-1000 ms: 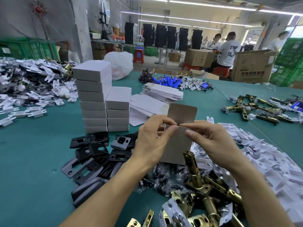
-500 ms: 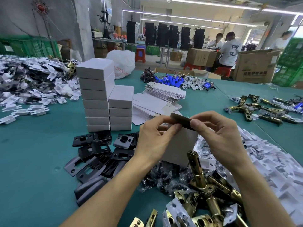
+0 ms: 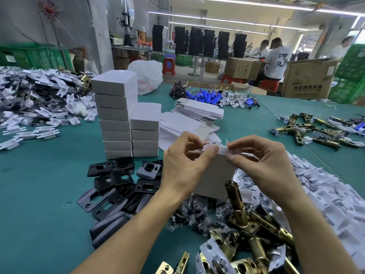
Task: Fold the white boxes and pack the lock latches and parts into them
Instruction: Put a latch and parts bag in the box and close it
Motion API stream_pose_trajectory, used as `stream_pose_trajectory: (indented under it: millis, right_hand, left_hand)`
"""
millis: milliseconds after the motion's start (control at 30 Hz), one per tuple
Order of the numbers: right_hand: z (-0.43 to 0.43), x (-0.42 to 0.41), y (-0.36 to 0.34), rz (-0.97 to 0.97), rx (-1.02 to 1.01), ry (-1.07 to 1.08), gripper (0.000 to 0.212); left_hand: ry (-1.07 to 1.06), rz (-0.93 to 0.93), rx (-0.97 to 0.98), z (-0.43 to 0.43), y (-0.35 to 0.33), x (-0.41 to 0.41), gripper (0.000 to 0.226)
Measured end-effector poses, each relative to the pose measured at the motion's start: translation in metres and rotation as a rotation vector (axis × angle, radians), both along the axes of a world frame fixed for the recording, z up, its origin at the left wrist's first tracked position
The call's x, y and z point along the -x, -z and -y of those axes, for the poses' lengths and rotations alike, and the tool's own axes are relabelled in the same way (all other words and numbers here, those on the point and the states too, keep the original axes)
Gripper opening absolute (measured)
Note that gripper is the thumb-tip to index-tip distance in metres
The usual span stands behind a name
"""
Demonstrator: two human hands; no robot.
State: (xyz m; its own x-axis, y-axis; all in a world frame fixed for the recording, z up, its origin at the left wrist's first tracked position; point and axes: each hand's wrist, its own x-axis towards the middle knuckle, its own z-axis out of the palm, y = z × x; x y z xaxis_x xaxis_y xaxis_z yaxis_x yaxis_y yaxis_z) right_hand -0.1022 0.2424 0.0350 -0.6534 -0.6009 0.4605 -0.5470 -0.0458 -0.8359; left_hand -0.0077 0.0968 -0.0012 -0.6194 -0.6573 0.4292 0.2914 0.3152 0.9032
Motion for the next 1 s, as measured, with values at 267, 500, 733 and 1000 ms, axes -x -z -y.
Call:
stream_pose_trajectory:
  millis: [267,500,733,1000]
  right_hand:
    - [0.0000,0.0017,-0.0033,-0.030,-0.016,0.086,0.013]
    - [-0.0002,0.0001,-0.0042,-0.063,-0.045,0.115,0.009]
    - [-0.0036,0.0014,-0.0042,-0.104,-0.095,0.098,0.010]
    - [-0.0081,0.0047,-0.0030,0.027,-0.149,-0.027,0.027]
  left_hand:
    - [0.018,-0.011,0.073,-0.0007,0.0003,-0.0004,0.011]
    - [0.036,-0.001,0.112,-0.0014,0.0000,0.0005,0.012]
    - [0.090,-0.003,0.075,-0.0025,0.0005,0.0004,0.009]
    - [0.099,0.024,0.068,0.0004,0.0028,0.0012,0.011]
